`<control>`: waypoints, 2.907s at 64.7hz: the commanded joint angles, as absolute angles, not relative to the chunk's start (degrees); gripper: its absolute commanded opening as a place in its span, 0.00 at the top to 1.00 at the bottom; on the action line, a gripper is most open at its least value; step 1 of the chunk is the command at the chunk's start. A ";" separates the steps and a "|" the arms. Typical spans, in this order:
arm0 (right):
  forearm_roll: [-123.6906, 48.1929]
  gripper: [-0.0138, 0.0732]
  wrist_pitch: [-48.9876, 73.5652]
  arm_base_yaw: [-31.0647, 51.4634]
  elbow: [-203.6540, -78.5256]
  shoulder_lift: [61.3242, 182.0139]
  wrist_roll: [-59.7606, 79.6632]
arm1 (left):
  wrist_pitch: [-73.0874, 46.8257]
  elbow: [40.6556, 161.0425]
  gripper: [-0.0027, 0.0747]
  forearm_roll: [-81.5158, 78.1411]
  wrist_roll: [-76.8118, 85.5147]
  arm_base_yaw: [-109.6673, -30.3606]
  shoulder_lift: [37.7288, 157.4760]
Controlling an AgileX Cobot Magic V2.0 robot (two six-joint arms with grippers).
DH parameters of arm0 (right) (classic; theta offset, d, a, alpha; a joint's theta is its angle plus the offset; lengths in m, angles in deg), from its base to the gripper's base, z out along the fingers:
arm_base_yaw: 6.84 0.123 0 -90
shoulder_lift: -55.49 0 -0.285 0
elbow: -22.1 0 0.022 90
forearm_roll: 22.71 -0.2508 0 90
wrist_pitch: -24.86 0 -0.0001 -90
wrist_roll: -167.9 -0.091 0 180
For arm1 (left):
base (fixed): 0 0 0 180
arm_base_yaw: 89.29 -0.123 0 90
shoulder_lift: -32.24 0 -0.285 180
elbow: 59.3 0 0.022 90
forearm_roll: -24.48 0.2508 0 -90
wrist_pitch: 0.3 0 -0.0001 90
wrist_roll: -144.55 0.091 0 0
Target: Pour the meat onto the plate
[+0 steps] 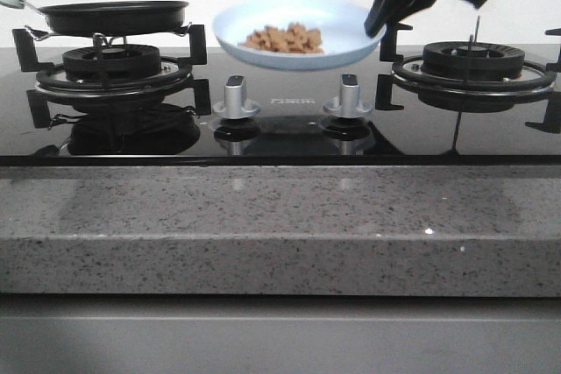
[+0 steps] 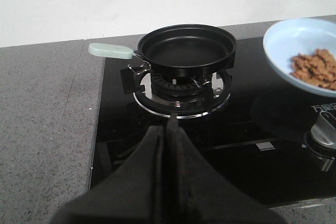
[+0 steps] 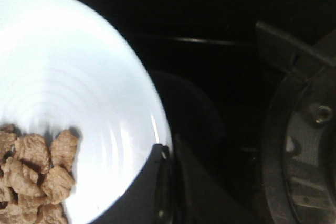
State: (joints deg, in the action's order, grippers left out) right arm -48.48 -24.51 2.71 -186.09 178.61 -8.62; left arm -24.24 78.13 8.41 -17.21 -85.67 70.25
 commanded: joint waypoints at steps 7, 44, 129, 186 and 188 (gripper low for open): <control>-50.74 0.83 -24.77 2.65 -188.56 177.51 -8.73 | -19.77 79.61 0.99 7.83 -17.73 -85.30 70.34; -50.23 0.43 -26.53 2.21 -189.31 177.38 -8.73 | -19.77 79.61 0.99 7.83 -17.73 -85.30 70.34; -43.73 0.91 0.90 2.95 -126.73 111.38 1.18 | -20.03 79.61 0.99 7.83 -17.73 -85.30 70.34; -43.12 0.91 7.40 2.95 -110.76 90.47 1.18 | -20.28 79.61 0.99 7.83 -17.73 -85.30 70.34; -43.12 0.91 7.40 2.95 -110.76 90.47 1.18 | -20.28 79.61 0.99 7.83 -17.73 -85.30 70.34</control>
